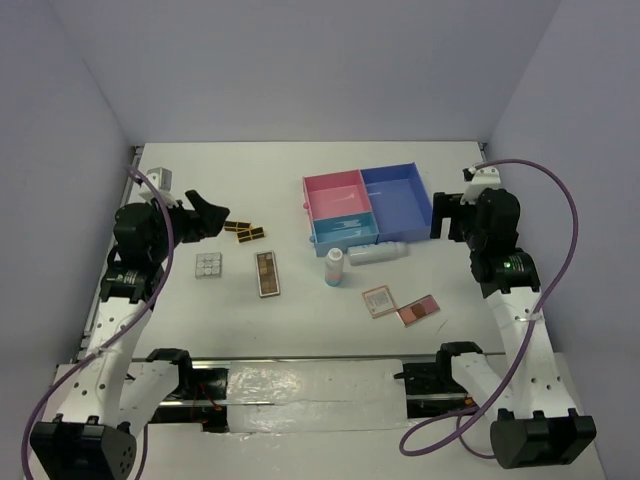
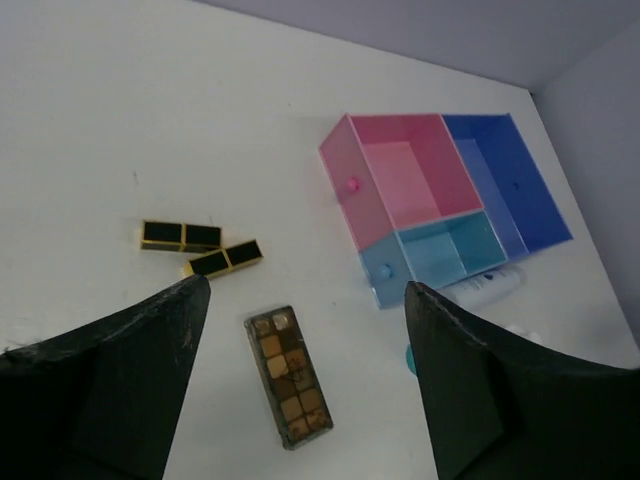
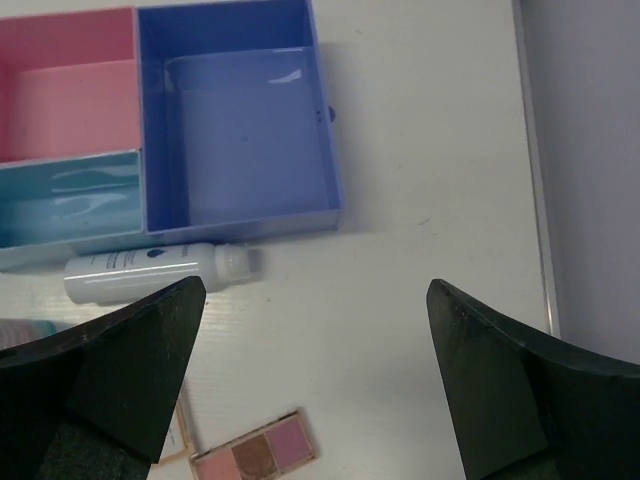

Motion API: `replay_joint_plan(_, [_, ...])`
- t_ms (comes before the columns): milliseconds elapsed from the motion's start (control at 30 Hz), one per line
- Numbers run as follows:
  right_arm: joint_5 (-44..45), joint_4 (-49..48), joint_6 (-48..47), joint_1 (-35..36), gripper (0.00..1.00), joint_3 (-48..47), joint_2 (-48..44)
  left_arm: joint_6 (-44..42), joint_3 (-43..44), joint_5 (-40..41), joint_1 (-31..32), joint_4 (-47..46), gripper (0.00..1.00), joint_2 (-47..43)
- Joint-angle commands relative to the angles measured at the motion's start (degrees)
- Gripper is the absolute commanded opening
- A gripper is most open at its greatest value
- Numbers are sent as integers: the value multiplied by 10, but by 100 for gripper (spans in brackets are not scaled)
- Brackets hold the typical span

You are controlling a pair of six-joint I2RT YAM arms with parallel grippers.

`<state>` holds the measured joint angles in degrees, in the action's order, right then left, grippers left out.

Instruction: Organize the makeup

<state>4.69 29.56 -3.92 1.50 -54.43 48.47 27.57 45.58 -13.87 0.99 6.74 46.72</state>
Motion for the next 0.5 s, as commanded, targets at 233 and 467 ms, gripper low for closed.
replay_joint_plan(233, [-385, -3, -327, 52, 99, 17, -69, 98, 7, -70, -1, 10, 0, 57])
replay_joint_plan(467, [-405, 1, -228, 77, 77, 7, 20, 187, 43, 16, -4, 58, 40, 136])
